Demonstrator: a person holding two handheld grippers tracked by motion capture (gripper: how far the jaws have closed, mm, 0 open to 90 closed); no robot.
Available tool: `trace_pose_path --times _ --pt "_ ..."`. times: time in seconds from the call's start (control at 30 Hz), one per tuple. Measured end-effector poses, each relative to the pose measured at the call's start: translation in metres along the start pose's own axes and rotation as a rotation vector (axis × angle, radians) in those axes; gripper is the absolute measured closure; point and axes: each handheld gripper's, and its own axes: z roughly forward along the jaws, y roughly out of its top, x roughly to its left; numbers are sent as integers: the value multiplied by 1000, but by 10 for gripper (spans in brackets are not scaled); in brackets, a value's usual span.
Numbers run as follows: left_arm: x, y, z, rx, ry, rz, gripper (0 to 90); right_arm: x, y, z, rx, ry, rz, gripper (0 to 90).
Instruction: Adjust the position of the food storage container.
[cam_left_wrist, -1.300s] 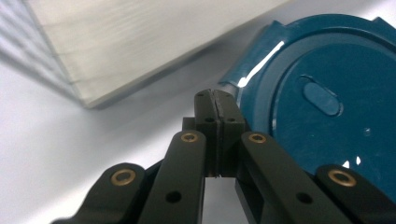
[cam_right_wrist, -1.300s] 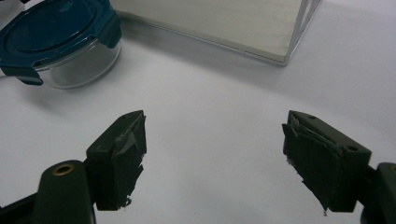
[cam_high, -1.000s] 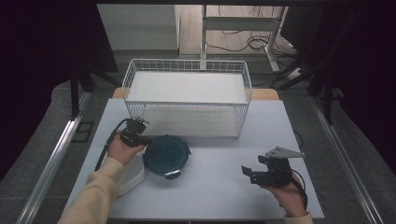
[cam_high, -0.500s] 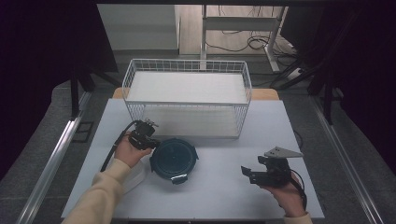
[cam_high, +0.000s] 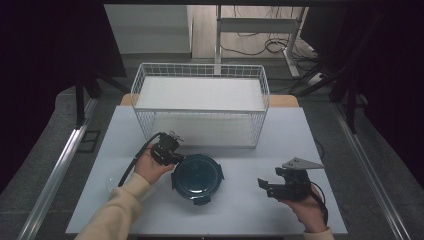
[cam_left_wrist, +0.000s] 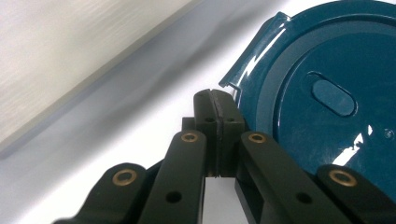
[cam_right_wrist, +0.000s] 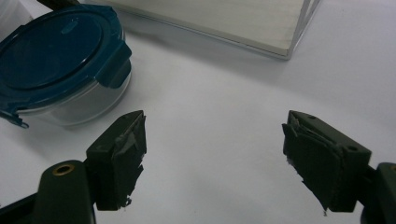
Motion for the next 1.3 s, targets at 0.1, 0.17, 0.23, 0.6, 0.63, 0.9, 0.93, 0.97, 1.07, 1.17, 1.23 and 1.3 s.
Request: trace_pose_path --times 0.1,0.17,0.23,0.6,0.63,0.9,0.93,0.97,1.07,1.17,1.23,1.3 --pt "-5 1 1 0 -13 6 900 0 0 0 -2 -2 2 216" --pt "-8 2 2 6 -17 16 900 -1 0 0 -2 -3 1 217" --pt "-11 3 3 2 -19 18 900 0 0 1 -1 -1 -2 216" --pt "-29 7 6 7 -48 52 900 0 -1 4 7 5 -1 216" --pt "-31 7 7 2 -51 46 900 0 -1 4 7 5 -1 216" --pt "-42 10 10 -2 -70 69 900 0 -2 4 8 4 -2 217" --pt "-43 11 11 -4 -72 70 900 -1 -2 4 10 3 0 217" --pt "-44 11 11 -4 -74 70 900 -1 -2 4 10 3 0 216" --pt "-45 11 11 -6 -77 68 900 0 -2 4 11 3 -4 216" --pt "-45 11 12 -8 -83 68 900 0 -2 4 11 4 -4 217" --pt "-43 11 12 -9 -92 72 900 0 -2 4 11 4 -4 216" --pt "-41 12 13 -9 -112 66 899 0 -2 4 11 4 -3 216"
